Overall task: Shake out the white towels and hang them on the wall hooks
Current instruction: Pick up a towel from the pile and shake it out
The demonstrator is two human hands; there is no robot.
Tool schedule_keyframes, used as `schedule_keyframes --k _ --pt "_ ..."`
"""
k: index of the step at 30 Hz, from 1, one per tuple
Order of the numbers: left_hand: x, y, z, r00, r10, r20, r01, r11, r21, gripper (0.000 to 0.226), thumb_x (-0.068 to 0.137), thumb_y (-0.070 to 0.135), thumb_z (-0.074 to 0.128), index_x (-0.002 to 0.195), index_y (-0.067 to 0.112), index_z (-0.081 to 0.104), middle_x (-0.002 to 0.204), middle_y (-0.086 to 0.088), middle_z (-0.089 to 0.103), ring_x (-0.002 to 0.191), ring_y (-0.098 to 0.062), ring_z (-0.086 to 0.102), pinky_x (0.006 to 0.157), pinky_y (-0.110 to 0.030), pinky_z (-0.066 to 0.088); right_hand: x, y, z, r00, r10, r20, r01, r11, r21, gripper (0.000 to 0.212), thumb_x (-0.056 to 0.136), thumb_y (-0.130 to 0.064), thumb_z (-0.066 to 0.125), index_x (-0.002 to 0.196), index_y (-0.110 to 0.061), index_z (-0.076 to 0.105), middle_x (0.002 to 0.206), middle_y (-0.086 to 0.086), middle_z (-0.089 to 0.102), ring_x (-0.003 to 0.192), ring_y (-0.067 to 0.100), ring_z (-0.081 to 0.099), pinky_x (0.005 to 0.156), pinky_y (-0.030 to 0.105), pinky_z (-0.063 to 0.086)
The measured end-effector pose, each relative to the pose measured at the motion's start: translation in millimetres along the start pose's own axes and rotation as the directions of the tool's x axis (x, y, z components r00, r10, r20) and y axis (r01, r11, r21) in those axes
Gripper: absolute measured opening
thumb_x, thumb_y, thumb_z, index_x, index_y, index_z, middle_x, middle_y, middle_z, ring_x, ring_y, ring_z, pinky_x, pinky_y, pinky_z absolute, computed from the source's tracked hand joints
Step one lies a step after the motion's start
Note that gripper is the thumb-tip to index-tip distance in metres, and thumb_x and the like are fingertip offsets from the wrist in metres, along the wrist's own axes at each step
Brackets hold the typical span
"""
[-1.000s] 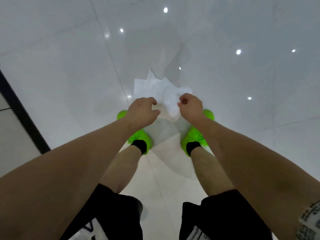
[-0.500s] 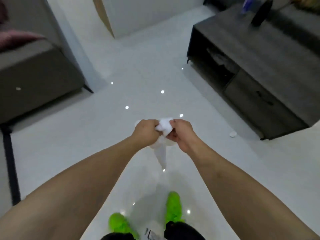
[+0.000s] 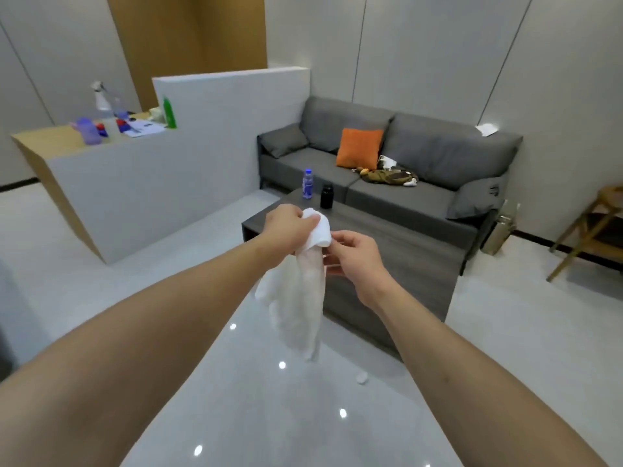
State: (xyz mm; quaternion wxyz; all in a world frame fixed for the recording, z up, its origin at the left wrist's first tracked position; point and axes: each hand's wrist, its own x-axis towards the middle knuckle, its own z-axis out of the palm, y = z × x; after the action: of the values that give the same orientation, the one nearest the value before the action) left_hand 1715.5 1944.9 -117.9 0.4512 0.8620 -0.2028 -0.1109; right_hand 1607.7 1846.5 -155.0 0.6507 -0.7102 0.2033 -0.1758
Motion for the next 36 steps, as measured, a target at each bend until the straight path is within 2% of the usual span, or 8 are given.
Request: schedule_keyframes --k 6,9,14,20,24,30,34,36 --pt "80 74 71 0.993 0.040 0.114 -0.024 0.990 -0.141 0.024 0.096 0.033 0.056 0.089 0.014 0.070 0.090 -0.010 0.068 0.082 -0.025 0.068 0.075 -0.040 0.059 44 -27 -88 0.994 -0.094 -0.048 0.089 0.991 -0.097 0.030 0.083 -0.036 0.076 0.111 -0.027 0.070 0.100 -0.010 0.074 0.093 0.007 0.070 0.069 0.022 0.054" --pt "119 109 117 0.970 0.069 0.234 -0.025 0.982 -0.185 0.023 0.094 0.031 0.059 0.088 0.012 0.071 0.087 -0.013 0.071 0.076 -0.027 0.072 0.072 -0.041 0.062 79 -30 -125 0.972 -0.095 -0.215 0.080 0.994 -0.079 0.022 0.087 -0.036 0.073 0.106 -0.024 0.073 0.097 -0.006 0.075 0.093 0.012 0.071 0.067 0.022 0.056" --pt "179 173 184 0.883 0.222 0.414 -0.172 0.973 -0.155 0.031 0.097 0.035 0.057 0.085 0.010 0.070 0.067 -0.007 0.073 0.062 -0.020 0.073 0.067 -0.038 0.063 139 -36 -207 0.828 0.042 -0.558 -0.070 0.997 -0.028 0.018 0.098 -0.026 0.059 0.105 -0.013 0.070 0.099 0.005 0.071 0.093 0.020 0.068 0.078 0.035 0.059" --pt "227 238 269 0.795 0.314 0.519 -0.233 0.948 -0.215 0.035 0.100 0.037 0.052 0.085 0.010 0.068 0.075 -0.010 0.072 0.067 -0.021 0.072 0.060 -0.030 0.061 171 -40 -300 0.694 0.039 -0.719 -0.061 0.998 -0.005 0.020 0.104 -0.025 0.045 0.108 -0.021 0.064 0.104 -0.003 0.067 0.096 0.016 0.066 0.069 0.024 0.055" --pt "227 271 327 0.689 0.342 0.639 -0.248 0.940 -0.235 0.039 0.101 0.039 0.048 0.088 0.009 0.068 0.079 -0.012 0.070 0.071 -0.024 0.071 0.061 -0.030 0.060 172 -32 -351 0.634 0.081 -0.769 -0.019 0.996 0.089 0.023 0.105 -0.025 0.045 0.104 -0.018 0.067 0.107 0.001 0.071 0.099 0.019 0.068 0.077 0.030 0.058" --pt "202 323 412 0.386 0.464 0.797 -0.299 0.880 -0.368 0.030 0.094 0.044 0.060 0.101 0.015 0.068 0.099 -0.004 0.072 0.090 -0.018 0.071 0.078 -0.034 0.060 159 -16 -447 0.595 0.110 -0.796 -0.009 0.991 0.130 0.022 0.100 -0.026 0.055 0.101 -0.014 0.073 0.094 0.001 0.076 0.085 0.018 0.074 0.070 0.030 0.061" --pt "175 360 476 0.323 0.460 0.827 -0.300 0.879 -0.372 0.024 0.088 0.029 0.072 0.106 0.014 0.067 0.102 -0.004 0.072 0.095 -0.017 0.070 0.086 -0.039 0.059 141 -2 -527 0.555 0.113 -0.824 -0.016 0.992 0.125 0.021 0.096 -0.026 0.062 0.106 -0.011 0.071 0.100 0.006 0.074 0.088 0.020 0.074 0.077 0.035 0.062" --pt "154 381 510 0.367 0.463 0.807 -0.310 0.879 -0.363 0.026 0.084 0.023 0.076 0.104 0.013 0.063 0.100 -0.006 0.071 0.093 -0.019 0.070 0.085 -0.040 0.059 129 3 -569 0.538 0.115 -0.835 -0.046 0.993 0.107 0.018 0.095 -0.025 0.064 0.102 -0.010 0.072 0.099 0.008 0.073 0.087 0.020 0.073 0.075 0.033 0.062"
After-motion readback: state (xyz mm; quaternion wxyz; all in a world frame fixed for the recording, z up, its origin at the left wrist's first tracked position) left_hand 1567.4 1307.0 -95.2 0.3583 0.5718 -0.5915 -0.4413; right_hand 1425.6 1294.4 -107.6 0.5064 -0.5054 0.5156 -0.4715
